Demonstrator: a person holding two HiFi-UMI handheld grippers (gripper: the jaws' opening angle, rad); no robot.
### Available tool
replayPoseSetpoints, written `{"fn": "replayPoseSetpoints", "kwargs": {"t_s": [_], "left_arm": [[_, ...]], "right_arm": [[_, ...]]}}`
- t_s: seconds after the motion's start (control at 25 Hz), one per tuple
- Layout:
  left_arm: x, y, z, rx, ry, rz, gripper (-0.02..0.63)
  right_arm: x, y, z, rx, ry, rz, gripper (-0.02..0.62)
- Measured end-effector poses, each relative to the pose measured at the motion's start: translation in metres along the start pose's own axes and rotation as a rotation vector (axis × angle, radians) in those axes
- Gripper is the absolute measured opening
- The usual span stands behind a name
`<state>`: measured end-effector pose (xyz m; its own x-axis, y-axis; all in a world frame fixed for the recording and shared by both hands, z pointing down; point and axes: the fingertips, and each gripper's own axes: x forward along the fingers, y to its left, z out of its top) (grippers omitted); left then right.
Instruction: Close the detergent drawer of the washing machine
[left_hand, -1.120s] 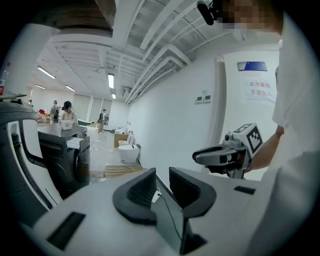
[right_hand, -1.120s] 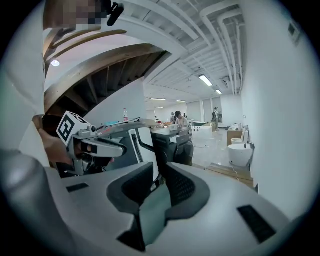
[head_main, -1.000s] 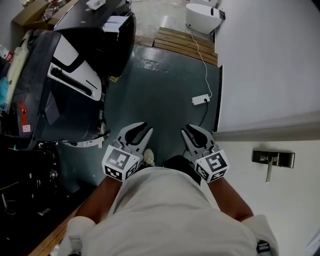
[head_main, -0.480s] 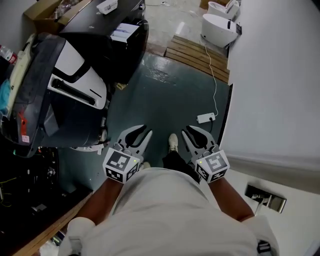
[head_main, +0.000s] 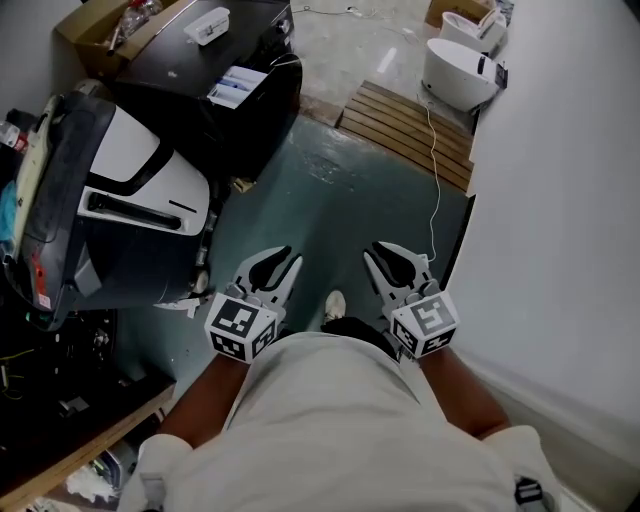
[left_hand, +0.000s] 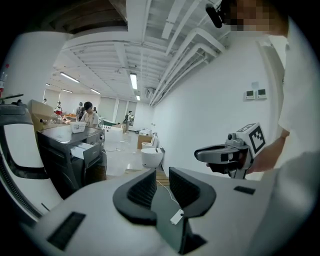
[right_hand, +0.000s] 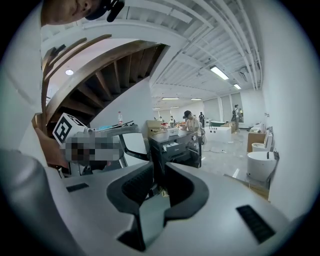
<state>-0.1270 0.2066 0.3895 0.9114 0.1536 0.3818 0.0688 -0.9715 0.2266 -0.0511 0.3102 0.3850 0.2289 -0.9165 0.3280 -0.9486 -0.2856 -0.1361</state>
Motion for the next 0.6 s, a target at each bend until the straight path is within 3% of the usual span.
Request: {"fn": "replayPoseSetpoints", "kwargs": {"t_s": [0.32, 0.6], "left_arm": [[0.065, -0.006, 0.024, -0.016, -0.005, 0.044, 0.077], [0.097, 0.031, 0.032, -0.048, -0.023, 0.11, 0.077]], "right_arm": [[0.012, -0.069, 0.006, 0.014, -0.001, 0.013, 0.072], [0.056, -0.097, 0.013, -0.005, 0.015, 0.045, 0.072]]}}
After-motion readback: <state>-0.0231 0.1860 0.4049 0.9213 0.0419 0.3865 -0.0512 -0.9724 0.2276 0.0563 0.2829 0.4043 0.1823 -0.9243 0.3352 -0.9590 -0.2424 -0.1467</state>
